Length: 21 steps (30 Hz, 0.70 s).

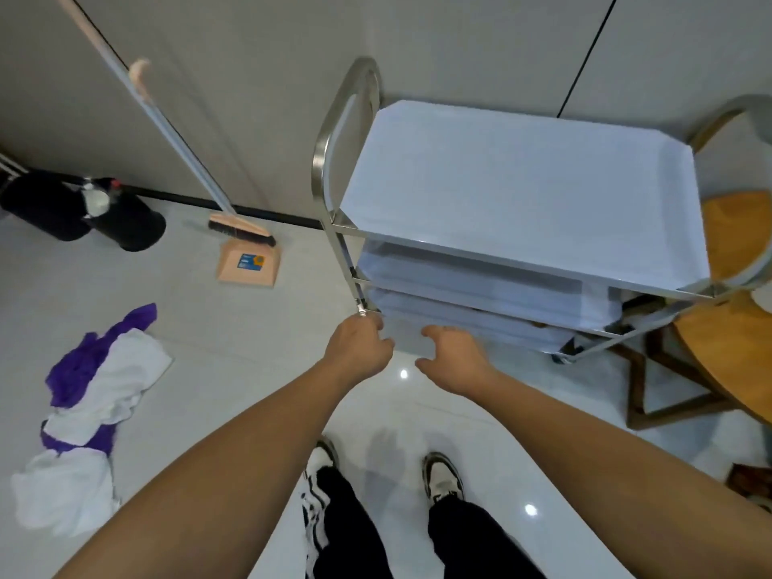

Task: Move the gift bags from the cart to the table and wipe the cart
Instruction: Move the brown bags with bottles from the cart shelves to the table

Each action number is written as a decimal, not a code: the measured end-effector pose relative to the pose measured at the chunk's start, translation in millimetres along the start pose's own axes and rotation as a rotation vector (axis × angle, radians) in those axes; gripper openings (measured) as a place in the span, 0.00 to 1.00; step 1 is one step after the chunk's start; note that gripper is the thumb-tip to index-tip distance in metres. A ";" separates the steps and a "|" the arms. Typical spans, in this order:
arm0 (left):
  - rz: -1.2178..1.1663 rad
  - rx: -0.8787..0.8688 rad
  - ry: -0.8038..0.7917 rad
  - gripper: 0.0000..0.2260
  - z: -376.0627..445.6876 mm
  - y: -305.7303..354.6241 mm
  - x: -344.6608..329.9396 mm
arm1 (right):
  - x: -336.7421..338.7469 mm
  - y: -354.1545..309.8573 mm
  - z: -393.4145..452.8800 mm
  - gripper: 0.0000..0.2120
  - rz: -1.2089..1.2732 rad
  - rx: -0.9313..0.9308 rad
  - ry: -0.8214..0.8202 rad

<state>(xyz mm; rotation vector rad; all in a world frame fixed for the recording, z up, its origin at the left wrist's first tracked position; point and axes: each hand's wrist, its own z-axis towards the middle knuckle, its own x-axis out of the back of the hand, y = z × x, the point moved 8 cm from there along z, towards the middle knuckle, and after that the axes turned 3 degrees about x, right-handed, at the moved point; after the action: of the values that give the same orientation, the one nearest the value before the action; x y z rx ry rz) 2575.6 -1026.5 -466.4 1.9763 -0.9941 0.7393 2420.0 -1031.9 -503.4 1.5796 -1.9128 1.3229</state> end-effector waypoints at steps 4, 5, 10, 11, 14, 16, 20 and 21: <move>-0.047 -0.015 -0.029 0.15 68.9 -31.4 -32.4 | -33.9 12.9 62.4 0.28 0.030 -0.079 0.003; -0.060 -0.017 -0.027 0.16 88.4 -40.6 -43.6 | -44.0 17.9 80.6 0.28 0.042 -0.095 0.013; -0.090 -0.005 0.040 0.20 188.2 -102.4 -132.6 | -119.3 68.3 192.9 0.27 0.065 -0.125 0.088; -0.094 -0.010 0.046 0.21 207.7 -115.5 -156.8 | -136.0 84.6 214.2 0.27 0.087 -0.142 0.113; -0.095 -0.028 0.066 0.21 264.3 -143.0 -214.3 | -176.5 126.1 266.4 0.29 0.111 -0.165 0.183; -0.088 -0.049 0.100 0.20 304.7 -154.5 -250.3 | -205.3 151.9 302.0 0.29 0.094 -0.156 0.215; -0.082 -0.151 0.205 0.18 382.7 -155.2 -292.2 | -238.5 186.7 369.6 0.29 0.053 -0.134 0.306; -0.085 -0.168 0.216 0.17 403.5 -152.5 -297.2 | -242.2 192.1 385.2 0.29 0.033 -0.132 0.324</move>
<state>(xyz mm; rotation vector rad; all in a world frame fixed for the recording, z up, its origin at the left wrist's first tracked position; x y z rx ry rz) 2606.9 -1194.4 -961.7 1.7423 -0.8108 0.7775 2441.3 -1207.5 -964.5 1.1935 -1.7899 1.3412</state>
